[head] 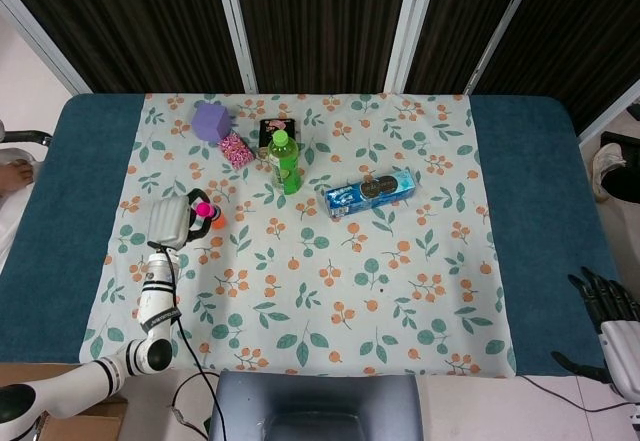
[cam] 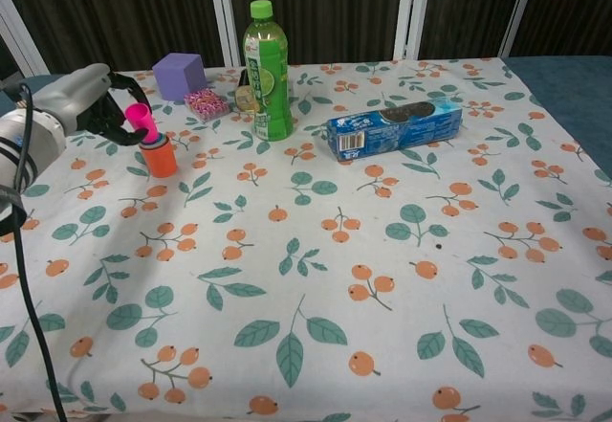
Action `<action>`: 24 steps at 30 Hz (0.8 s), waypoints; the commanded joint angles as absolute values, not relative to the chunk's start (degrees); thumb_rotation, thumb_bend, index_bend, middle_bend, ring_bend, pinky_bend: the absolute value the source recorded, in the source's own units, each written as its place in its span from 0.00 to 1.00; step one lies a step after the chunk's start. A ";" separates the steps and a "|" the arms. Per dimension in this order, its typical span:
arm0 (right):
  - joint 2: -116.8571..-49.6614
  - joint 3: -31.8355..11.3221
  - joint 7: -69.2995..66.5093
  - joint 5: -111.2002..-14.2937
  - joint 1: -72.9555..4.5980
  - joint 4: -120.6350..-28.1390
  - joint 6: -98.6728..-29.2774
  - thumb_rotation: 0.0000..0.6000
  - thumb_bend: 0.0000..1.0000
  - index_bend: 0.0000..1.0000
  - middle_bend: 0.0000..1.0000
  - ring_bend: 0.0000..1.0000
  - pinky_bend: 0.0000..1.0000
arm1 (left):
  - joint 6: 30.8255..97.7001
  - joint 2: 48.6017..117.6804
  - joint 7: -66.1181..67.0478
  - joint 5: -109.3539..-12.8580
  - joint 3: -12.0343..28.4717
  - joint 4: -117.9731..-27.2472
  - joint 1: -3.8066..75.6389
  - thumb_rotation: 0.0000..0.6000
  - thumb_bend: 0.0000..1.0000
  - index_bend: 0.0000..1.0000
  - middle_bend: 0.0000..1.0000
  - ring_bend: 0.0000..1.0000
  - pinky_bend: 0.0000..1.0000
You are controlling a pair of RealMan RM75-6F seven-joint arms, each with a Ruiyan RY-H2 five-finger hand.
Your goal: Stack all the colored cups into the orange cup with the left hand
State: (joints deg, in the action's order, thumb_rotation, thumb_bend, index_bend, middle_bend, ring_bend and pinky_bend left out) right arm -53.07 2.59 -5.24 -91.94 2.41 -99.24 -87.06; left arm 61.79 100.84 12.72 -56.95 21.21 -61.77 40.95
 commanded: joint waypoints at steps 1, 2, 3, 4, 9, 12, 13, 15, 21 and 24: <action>-53.09 2.56 -5.23 -91.97 2.46 -99.22 -87.20 1.00 0.20 0.00 0.00 0.00 0.00 | 61.56 101.18 12.88 -57.06 20.79 -61.31 40.98 1.00 0.39 0.64 1.00 1.00 1.00; -53.10 2.56 -5.24 -91.96 2.47 -99.21 -87.22 1.00 0.20 0.00 0.00 0.00 0.00 | 61.43 101.28 12.81 -57.05 20.69 -61.12 40.97 1.00 0.39 0.64 1.00 1.00 1.00; -53.10 2.56 -5.26 -91.96 2.45 -99.21 -87.18 1.00 0.20 0.00 0.00 0.00 0.00 | 61.37 101.37 12.73 -57.05 20.67 -60.91 41.00 1.00 0.39 0.64 1.00 1.00 1.00; -53.09 2.56 -5.25 -91.94 2.44 -99.22 -87.16 1.00 0.20 0.00 0.00 0.00 0.00 | 61.30 101.47 12.72 -57.07 20.63 -60.62 41.04 1.00 0.39 0.64 1.00 1.00 1.00; -53.07 2.48 -5.38 -91.83 2.44 -99.21 -87.21 1.00 0.20 0.00 0.00 0.00 0.00 | 59.91 101.33 13.32 -56.14 20.52 -60.38 41.15 1.00 0.39 0.29 1.00 1.00 1.00; -53.07 2.50 -5.36 -91.87 2.43 -99.20 -87.18 1.00 0.20 0.00 0.00 0.00 0.00 | 59.49 100.68 13.17 -55.62 20.87 -61.60 41.08 1.00 0.37 0.00 1.00 1.00 1.00; -53.06 2.52 -5.36 -91.91 2.44 -99.20 -87.20 1.00 0.20 0.00 0.00 0.00 0.00 | 59.50 100.24 13.11 -55.62 20.89 -62.19 40.95 1.00 0.37 0.00 1.00 1.00 1.00; -53.06 2.53 -5.38 -92.00 2.46 -99.18 -87.29 1.00 0.20 0.00 0.00 0.00 0.00 | 59.70 99.26 13.04 -55.91 20.67 -63.45 40.54 1.00 0.36 0.00 1.00 1.00 1.00; -53.14 2.57 -5.23 -92.07 2.60 -99.09 -87.49 1.00 0.20 0.00 0.00 0.00 0.00 | 67.93 90.65 10.84 -64.85 15.18 -77.90 33.79 1.00 0.35 0.00 0.95 1.00 1.00; -53.34 2.69 -4.57 -92.19 2.71 -99.11 -87.53 1.00 0.20 0.00 0.00 0.00 0.00 | 74.70 81.98 8.46 -75.13 6.45 -88.70 26.64 1.00 0.35 0.00 0.55 0.67 0.85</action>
